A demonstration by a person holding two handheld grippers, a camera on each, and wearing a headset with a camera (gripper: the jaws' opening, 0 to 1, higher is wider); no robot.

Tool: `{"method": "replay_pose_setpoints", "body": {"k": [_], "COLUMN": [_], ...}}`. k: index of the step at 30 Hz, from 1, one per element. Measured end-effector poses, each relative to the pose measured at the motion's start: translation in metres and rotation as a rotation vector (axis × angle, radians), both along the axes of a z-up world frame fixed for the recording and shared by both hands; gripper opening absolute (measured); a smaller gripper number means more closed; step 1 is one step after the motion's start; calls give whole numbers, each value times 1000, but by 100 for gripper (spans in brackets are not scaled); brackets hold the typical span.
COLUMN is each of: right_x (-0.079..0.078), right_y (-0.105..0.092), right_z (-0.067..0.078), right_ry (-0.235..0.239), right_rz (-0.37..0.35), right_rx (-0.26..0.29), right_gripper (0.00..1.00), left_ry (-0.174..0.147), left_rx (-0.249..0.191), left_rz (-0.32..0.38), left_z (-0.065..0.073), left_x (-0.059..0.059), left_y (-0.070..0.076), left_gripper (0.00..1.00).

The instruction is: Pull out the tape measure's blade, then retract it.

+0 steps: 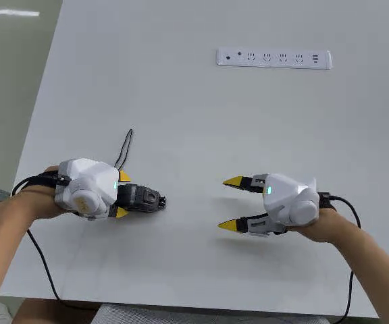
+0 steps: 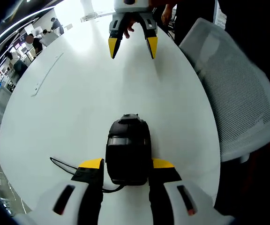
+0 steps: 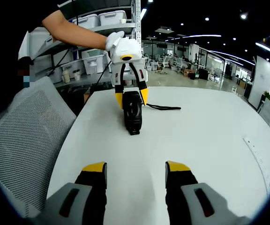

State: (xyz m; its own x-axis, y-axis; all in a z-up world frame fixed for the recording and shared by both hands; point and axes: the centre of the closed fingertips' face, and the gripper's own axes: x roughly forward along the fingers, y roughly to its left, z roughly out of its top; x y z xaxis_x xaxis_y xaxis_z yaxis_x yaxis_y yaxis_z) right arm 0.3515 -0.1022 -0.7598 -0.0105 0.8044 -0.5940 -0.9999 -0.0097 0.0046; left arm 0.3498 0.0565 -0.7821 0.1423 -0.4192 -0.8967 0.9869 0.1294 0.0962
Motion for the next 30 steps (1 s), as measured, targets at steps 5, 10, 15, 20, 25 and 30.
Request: {"method": "replay_pose_setpoints", "body": {"k": [5,10,15,20,25,30], "right_x": [2,3,0,-4,0,-1], "right_y": [20,39,55,70,85,93], "right_z": [-6,-13,-23,-30,-38,-44], "right_ry": [-9,-7,14,28,20,35], "right_rz": [26,43,51,62,35,44], "right_rx": [8,18,21,18,25,23], "right_gripper": [48,45,40,38,29,26], "left_ry": [12,30,18,25,34,37], "left_rx": [13,-9,-14,-29,-52,-66], "left_rz": [7,58,57,72,99,97], "left_z": [-6,-7,-14,-17,-13,-11], "left_x": [0,2,-2,-5,-6,-10], "left_y": [2,5,2,0,-1,-1], "left_gripper": [32,30,28,28,28,28]}}
